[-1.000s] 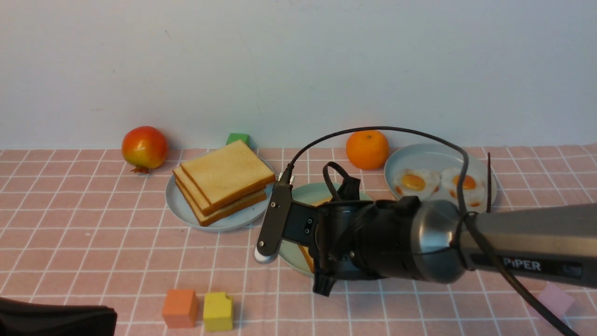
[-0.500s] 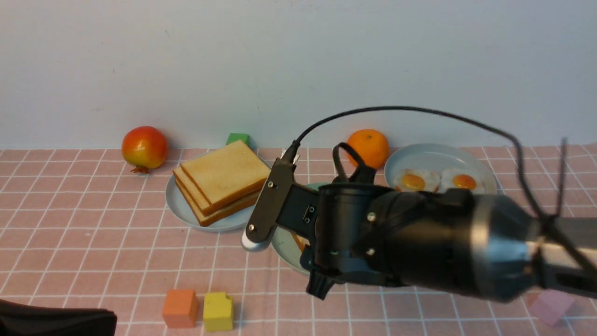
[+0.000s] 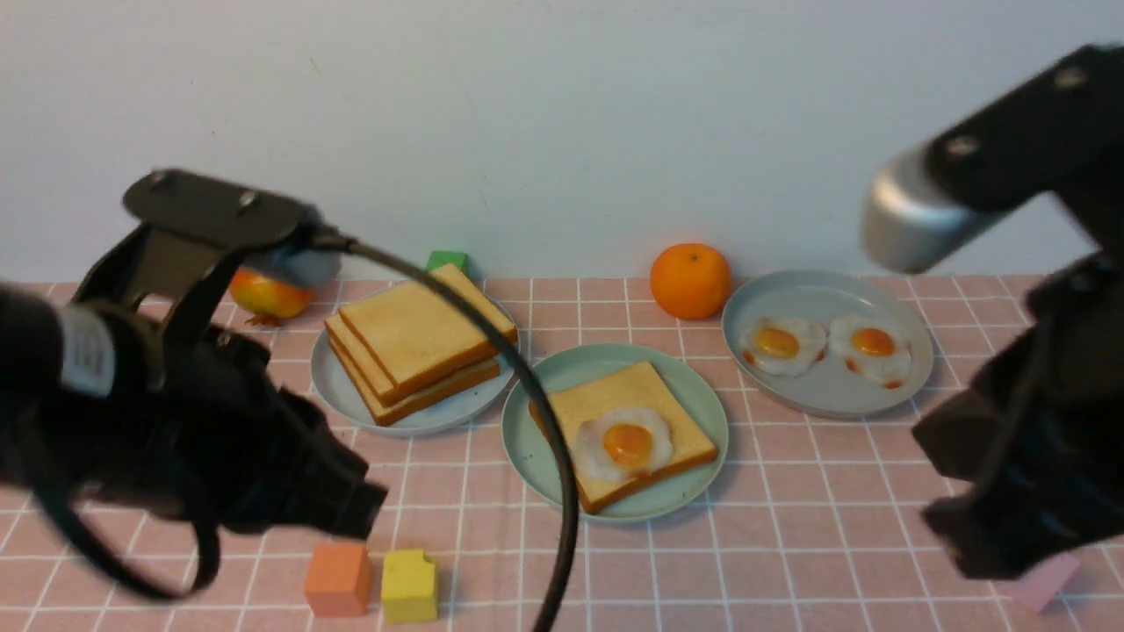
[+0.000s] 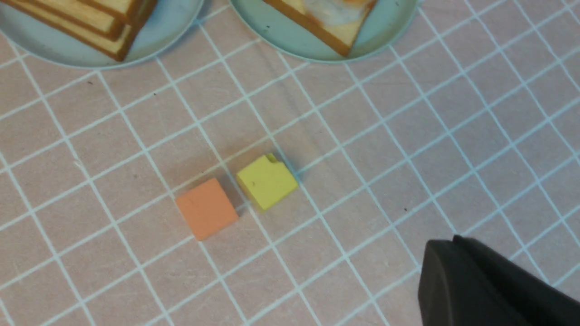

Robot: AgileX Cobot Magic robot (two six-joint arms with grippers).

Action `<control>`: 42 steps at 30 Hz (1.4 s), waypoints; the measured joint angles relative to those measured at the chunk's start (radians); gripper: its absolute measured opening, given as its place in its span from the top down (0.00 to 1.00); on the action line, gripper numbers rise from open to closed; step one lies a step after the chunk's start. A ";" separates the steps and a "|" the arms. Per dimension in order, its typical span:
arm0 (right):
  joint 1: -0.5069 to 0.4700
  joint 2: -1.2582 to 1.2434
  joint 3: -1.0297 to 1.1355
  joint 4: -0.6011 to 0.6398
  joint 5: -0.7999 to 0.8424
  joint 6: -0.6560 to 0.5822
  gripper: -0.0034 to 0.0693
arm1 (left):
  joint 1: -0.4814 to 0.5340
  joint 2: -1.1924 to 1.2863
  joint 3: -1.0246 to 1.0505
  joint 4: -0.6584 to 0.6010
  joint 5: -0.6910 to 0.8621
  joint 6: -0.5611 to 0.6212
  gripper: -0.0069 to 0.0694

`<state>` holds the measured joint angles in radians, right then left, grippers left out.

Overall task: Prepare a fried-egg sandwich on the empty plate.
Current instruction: Use the left arm to grab a slice of bread

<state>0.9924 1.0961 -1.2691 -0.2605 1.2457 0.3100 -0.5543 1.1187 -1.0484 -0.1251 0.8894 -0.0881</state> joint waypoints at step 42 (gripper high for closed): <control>0.000 -0.307 0.151 0.159 0.011 -0.047 0.93 | 0.203 0.930 -0.451 0.089 -0.461 0.544 0.50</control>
<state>0.9924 0.7891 -1.1181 -0.1019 1.2571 0.2630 -0.3517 2.0491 -1.4992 -0.0360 0.4282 0.4562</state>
